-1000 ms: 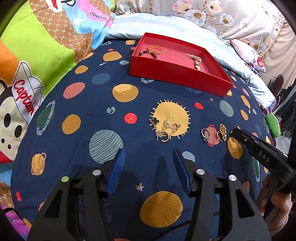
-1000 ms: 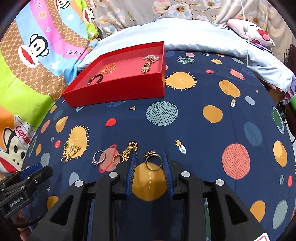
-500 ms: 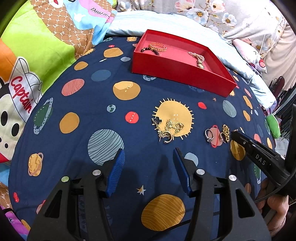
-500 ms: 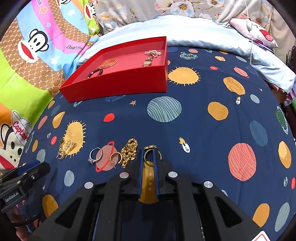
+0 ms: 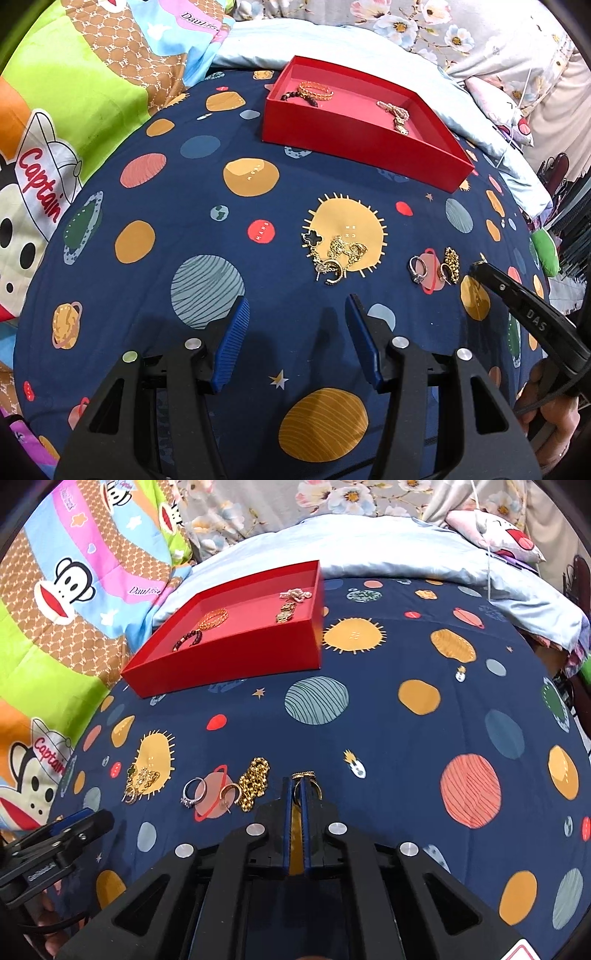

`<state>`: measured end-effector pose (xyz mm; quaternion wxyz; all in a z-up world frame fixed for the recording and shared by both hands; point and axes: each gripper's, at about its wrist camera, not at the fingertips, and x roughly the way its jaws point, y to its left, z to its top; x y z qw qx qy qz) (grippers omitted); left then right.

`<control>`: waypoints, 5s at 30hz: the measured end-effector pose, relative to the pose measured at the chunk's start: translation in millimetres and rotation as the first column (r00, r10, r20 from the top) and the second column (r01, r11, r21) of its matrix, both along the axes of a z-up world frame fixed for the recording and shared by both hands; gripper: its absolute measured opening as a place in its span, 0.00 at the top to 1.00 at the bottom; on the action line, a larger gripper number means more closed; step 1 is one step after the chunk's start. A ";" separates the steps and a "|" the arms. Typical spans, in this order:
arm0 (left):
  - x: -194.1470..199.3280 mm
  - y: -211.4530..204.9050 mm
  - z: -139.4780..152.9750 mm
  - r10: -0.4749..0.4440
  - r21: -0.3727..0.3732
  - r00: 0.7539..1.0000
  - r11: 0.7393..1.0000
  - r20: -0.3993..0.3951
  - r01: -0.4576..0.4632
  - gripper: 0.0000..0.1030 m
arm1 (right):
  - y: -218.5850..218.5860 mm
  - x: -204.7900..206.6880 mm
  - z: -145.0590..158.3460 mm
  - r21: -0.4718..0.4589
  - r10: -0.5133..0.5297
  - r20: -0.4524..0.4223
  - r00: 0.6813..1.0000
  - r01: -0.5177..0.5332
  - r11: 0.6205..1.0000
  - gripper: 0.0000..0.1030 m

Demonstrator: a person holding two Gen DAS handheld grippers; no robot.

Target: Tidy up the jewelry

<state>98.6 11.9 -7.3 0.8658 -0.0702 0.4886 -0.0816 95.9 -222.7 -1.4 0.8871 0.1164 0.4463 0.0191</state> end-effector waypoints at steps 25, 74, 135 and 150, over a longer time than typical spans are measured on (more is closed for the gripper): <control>18.1 -79.3 -1.0 -0.153 -0.016 0.988 0.988 0.024 0.153 0.50 | -9.6 -35.9 5.7 0.065 0.003 0.001 1.000 -0.003 0.998 0.97; 107.2 -25.7 89.4 -0.063 -0.013 0.973 0.998 0.220 0.067 0.93 | -0.9 63.7 92.8 0.051 0.054 0.235 0.971 -0.068 0.996 0.97; -5.4 -1.9 20.3 0.008 0.020 0.998 1.000 0.067 -0.010 0.30 | 13.0 -54.5 19.8 0.092 0.031 0.035 0.999 -0.034 0.995 0.66; -8.5 3.1 7.8 0.017 0.034 0.999 0.999 0.044 -0.018 0.30 | 29.2 -10.8 4.5 0.047 0.061 0.018 0.998 -0.062 0.997 0.67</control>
